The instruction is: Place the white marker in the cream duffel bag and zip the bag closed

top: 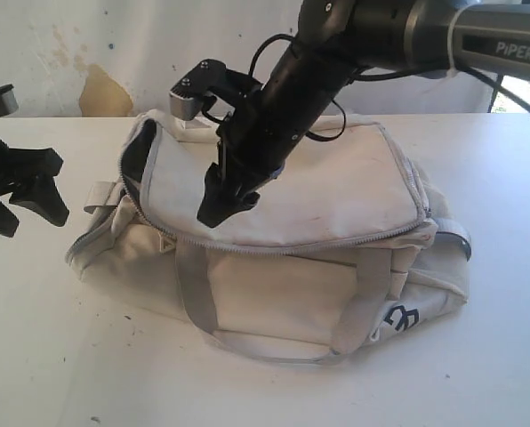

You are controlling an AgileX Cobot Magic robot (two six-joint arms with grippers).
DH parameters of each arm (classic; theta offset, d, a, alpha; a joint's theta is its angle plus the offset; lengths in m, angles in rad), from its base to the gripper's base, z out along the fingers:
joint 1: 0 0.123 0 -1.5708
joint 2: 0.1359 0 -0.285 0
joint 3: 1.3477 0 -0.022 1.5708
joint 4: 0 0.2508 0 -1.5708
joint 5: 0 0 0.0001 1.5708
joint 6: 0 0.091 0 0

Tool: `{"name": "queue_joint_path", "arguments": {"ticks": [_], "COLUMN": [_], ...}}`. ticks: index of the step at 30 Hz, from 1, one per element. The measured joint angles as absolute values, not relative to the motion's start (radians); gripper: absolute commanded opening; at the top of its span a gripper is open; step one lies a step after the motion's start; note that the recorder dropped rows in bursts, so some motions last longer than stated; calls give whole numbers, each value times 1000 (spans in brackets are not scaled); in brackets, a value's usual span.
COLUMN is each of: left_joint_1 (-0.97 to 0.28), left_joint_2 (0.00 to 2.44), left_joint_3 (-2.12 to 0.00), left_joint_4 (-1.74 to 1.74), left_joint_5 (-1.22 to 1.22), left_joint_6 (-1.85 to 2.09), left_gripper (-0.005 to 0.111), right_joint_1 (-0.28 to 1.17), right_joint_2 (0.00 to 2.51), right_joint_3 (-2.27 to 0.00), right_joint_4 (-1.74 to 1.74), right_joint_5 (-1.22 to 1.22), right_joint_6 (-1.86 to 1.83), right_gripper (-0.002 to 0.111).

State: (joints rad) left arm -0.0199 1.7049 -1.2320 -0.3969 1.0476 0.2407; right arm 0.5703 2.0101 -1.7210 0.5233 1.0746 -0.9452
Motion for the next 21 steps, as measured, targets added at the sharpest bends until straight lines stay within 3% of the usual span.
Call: {"name": "queue_joint_path", "arguments": {"ticks": [7, 13, 21], "left_joint_1": [-20, -20, -29], "left_joint_2": [1704, 1665, 1605], "left_joint_3": [-1232, -1232, -1232], "left_joint_4": [-397, -397, -399], "left_joint_5": [1052, 1052, 1052], "left_joint_6": [241, 241, 270], "left_gripper": [73, 69, 64], "right_joint_1": [579, 577, 472], "right_joint_2": [2023, 1978, 1945], "right_joint_3": [-1721, -1721, -1721], "right_joint_4": [519, 308, 236], "right_joint_5": [1083, 1092, 1148], "right_joint_6": [-807, -522, -326], "right_gripper": [57, 57, 57]}}
